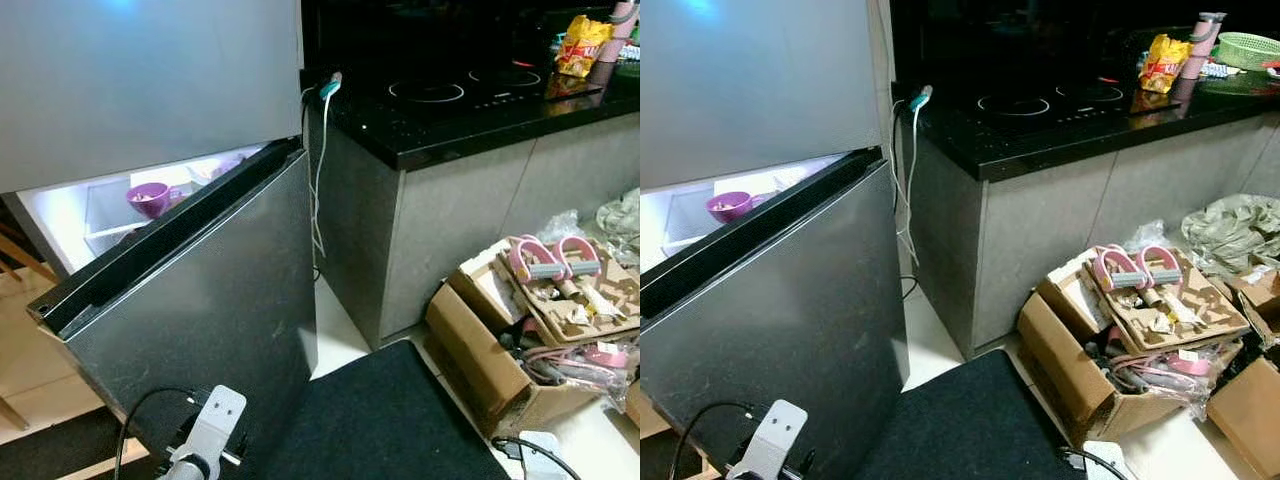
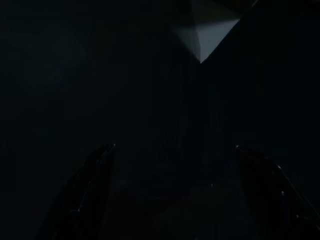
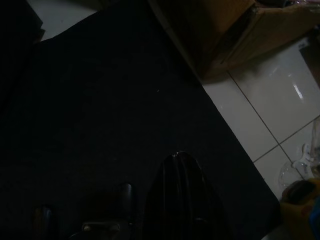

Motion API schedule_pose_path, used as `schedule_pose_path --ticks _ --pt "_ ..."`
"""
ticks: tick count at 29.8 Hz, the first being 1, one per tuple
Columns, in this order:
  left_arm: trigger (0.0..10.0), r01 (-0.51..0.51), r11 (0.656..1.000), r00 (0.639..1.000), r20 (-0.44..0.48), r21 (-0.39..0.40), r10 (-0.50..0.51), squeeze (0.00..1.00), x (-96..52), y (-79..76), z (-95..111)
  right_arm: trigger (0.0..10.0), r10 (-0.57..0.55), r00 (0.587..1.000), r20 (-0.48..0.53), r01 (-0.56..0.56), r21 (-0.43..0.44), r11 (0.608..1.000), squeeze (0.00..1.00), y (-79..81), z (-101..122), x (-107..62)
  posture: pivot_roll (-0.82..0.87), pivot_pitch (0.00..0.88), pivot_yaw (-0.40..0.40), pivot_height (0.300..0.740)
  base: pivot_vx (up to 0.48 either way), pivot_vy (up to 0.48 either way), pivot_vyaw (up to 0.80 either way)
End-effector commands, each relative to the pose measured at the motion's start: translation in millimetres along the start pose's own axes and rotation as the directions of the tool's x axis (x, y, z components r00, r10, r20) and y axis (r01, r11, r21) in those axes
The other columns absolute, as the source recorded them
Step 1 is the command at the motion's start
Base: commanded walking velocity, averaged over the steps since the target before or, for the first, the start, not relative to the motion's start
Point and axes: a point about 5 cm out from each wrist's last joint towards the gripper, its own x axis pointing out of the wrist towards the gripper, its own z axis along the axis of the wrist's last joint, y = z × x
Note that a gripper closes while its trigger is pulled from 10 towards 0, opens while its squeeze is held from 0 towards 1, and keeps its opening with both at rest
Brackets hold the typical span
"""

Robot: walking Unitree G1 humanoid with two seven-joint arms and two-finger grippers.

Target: Restocking fridge

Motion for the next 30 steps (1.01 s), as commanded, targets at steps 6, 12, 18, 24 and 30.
schedule_pose_path --ticks 6,12,18,24,30 --pt "10.0 -0.038 0.999 0.999 -0.025 0.027 0.039 0.00 -0.2 16.8 -2 10.0 -0.027 1.000 -0.001 0.027 0.037 0.999 0.00 -4.3 -3 -0.9 -0.01 0.120 0.028 0.740 0.000 0.000 0.00" --pt "10.0 -0.073 0.997 0.997 -0.024 0.017 0.074 0.00 0.1 24.7 -1 10.0 -0.033 0.999 -0.001 0.033 0.041 0.999 0.00 -5.7 -4 -1.3 -0.01 0.121 0.028 0.740 0.000 0.000 0.00" --pt "10.0 -0.190 0.980 0.979 -0.063 0.049 0.193 0.00 -2.3 51.1 -3 10.0 -0.034 0.999 0.002 0.034 0.042 0.999 0.00 -6.1 -4 -1.3 -0.02 0.121 0.026 0.740 0.000 0.000 0.00" --pt "10.0 -0.481 0.871 0.870 -0.067 0.102 0.488 0.00 -21.3 126.8 5 10.0 -0.034 0.999 0.016 0.033 0.053 0.998 0.00 -5.8 1 -0.6 -0.02 0.120 0.031 0.740 0.000 0.000 0.00" --pt "10.0 -0.892 0.449 0.443 -0.096 0.055 0.891 0.00 -106.5 254.8 19 10.0 -0.037 0.999 0.033 0.034 0.070 0.997 0.00 -7.4 3 -0.7 -0.02 0.120 0.039 0.740 0.000 0.000 0.00"
